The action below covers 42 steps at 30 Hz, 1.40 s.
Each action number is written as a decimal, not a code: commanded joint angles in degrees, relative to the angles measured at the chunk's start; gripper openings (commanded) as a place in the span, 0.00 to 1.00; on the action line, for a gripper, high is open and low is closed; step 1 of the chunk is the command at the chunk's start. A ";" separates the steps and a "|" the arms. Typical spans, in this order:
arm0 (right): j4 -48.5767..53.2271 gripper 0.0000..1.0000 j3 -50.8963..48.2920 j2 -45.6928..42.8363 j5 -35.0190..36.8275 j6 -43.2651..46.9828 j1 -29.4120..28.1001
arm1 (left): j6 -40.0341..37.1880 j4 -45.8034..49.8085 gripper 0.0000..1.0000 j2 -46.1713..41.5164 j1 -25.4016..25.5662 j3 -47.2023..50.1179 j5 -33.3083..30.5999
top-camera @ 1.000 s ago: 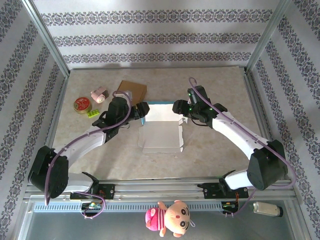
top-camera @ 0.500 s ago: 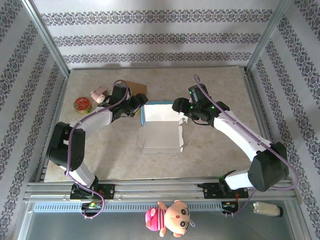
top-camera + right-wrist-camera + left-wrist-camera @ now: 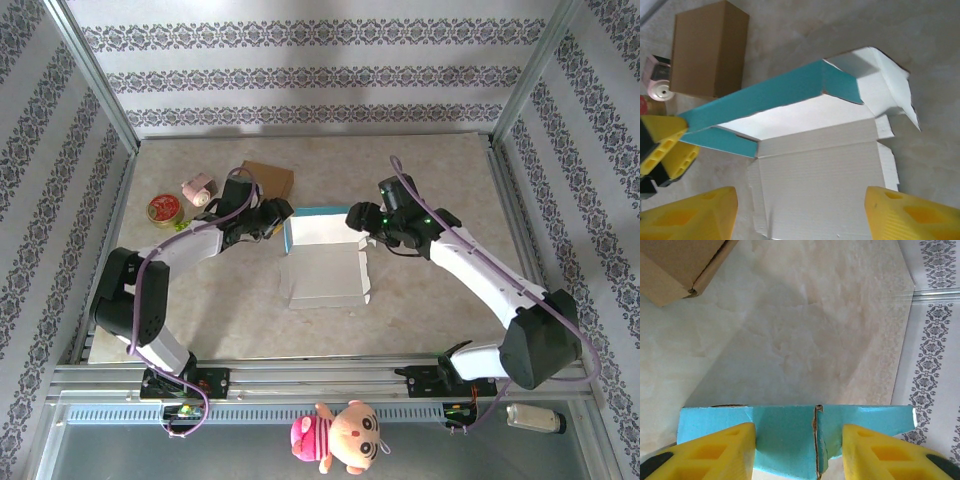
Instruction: Fold the paper box
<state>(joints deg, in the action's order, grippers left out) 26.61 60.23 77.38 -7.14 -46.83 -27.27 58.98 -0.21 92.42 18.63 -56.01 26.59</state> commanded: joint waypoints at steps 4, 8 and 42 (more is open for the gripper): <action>-6.51 0.53 -9.01 -0.81 -0.30 -0.76 1.22 | -1.10 -7.67 0.46 -3.18 0.18 6.18 1.02; -16.45 0.42 -14.30 1.95 -3.56 -1.33 2.50 | -1.57 -8.70 0.46 -3.62 0.87 6.64 1.43; -54.42 0.31 -25.21 17.22 7.84 8.95 -2.19 | -3.96 -6.38 0.45 -2.53 3.16 3.06 0.23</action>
<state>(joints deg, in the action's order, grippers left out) -25.78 35.24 94.87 2.31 -39.57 -28.29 56.53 -6.83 89.71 20.69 -51.33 26.74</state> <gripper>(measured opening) 0.311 0.456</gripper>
